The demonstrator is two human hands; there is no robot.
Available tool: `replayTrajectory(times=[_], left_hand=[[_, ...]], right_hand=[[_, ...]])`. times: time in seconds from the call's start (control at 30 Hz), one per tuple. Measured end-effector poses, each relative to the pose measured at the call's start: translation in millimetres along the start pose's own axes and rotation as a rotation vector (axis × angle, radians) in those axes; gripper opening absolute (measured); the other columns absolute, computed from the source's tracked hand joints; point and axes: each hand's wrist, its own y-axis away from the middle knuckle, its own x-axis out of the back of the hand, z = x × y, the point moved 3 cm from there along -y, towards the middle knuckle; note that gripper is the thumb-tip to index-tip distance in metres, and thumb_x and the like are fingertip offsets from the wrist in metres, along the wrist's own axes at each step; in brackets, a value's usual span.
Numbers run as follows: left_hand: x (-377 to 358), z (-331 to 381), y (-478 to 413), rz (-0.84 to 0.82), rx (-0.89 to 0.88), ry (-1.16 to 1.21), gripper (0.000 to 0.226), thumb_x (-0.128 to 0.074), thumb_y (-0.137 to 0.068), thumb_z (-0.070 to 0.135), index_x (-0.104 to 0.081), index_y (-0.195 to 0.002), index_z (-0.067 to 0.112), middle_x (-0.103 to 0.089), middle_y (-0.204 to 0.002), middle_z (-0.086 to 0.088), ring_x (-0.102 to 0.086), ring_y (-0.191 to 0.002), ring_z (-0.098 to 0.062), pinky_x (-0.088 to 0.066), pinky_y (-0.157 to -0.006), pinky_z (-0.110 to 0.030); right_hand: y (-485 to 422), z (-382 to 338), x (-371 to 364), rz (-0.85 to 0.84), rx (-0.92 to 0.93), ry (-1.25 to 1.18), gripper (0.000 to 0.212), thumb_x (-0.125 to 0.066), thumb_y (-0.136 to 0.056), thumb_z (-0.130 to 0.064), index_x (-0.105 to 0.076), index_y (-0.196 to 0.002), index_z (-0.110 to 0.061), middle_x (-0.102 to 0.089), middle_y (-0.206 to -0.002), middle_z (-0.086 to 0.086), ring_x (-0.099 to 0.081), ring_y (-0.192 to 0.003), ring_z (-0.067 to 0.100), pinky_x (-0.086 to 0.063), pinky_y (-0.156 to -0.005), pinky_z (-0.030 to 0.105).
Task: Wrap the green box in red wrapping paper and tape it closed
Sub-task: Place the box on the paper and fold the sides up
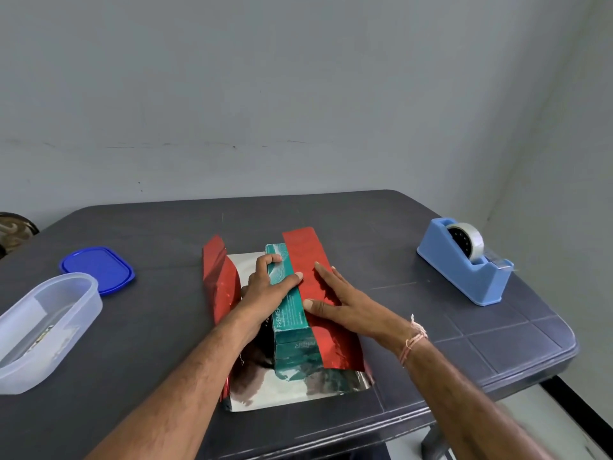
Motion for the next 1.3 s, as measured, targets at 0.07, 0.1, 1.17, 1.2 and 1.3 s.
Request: replayTrajectory(times=[0.07,0.1,1.17,1.2,1.3], left_hand=[[-2,0,2,-0.027,-0.010,0.047,0.048,-0.076,-0.089,0.043,-0.043,-0.123,0.047,-0.051,-0.137,0.002,-0.065,-0.108,-0.018,-0.054,-0.075,-0.026],[-2,0,2,-0.041,-0.010,0.064,0.052,-0.077,-0.089,0.040,-0.043,-0.128,0.043,-0.053,-0.137,0.002,-0.066,-0.107,-0.016,-0.053,-0.073,-0.024],[-5,-2,6,-0.118,0.044,0.247,0.090,-0.089,-0.076,0.036,-0.034,-0.144,0.056,-0.052,-0.146,0.006,-0.070,-0.109,-0.019,-0.060,-0.089,-0.036],[-5,-2,6,-0.119,0.042,0.246,0.090,-0.089,-0.076,0.036,-0.034,-0.144,0.056,-0.051,-0.147,0.006,-0.070,-0.110,-0.019,-0.060,-0.090,-0.037],[-5,-1,7,-0.120,0.041,0.242,0.090,-0.088,-0.077,0.034,-0.033,-0.145,0.055,-0.051,-0.146,0.005,-0.069,-0.109,-0.019,-0.060,-0.086,-0.035]], right_hand=[[0,0,0,0.014,0.005,0.005,0.094,-0.064,-0.089,-0.061,-0.006,-0.161,-0.043,0.004,-0.170,-0.007,-0.001,-0.157,0.011,-0.013,-0.127,0.037],[0,0,0,0.020,0.006,0.004,0.094,-0.064,-0.089,-0.060,-0.006,-0.161,-0.042,0.003,-0.171,-0.006,-0.001,-0.156,0.011,-0.013,-0.127,0.036],[1,12,-11,0.028,-0.040,-0.126,0.132,-0.076,-0.060,-0.081,0.003,-0.159,-0.043,-0.030,-0.162,-0.008,-0.051,-0.135,0.017,-0.046,-0.112,0.046],[1,11,-11,0.026,-0.041,-0.124,0.133,-0.076,-0.059,-0.082,0.003,-0.159,-0.043,-0.031,-0.162,-0.008,-0.052,-0.134,0.018,-0.046,-0.112,0.046],[1,11,-11,0.023,-0.046,-0.119,0.135,-0.075,-0.056,-0.085,0.002,-0.159,-0.045,-0.033,-0.161,-0.007,-0.054,-0.133,0.019,-0.047,-0.111,0.047]])
